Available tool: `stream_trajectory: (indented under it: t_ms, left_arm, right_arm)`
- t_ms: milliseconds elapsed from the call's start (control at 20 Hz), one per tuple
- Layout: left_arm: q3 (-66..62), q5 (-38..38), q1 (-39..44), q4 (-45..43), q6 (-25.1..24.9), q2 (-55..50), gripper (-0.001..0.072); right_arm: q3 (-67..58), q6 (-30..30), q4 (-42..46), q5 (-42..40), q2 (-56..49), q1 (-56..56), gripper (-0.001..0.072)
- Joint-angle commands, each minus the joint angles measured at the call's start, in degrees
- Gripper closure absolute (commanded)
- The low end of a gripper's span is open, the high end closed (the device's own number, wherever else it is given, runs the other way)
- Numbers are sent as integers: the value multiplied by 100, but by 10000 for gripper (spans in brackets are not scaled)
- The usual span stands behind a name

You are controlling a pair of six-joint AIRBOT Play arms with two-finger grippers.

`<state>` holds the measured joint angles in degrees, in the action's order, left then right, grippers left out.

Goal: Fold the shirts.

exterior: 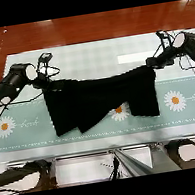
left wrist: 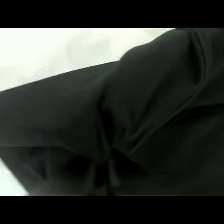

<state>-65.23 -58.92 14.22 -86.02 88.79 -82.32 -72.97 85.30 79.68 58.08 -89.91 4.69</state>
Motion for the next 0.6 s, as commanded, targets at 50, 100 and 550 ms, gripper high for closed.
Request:
stream_trajectory:
  t_ms: [50,100,550]
  left_arm:
    - [-157,-772,-61,-74,103,-15,225]
    - [-205,-1036,-114,-160,101,107,223]
    - [1832,-1934,-1853,2225,-590,2111,99]
  right_arm:
    - [-42,-120,42,70,94,15,350]
    - [-42,-428,61,258,249,39,231]
    - [1239,-726,264,859,1405,1635,235]
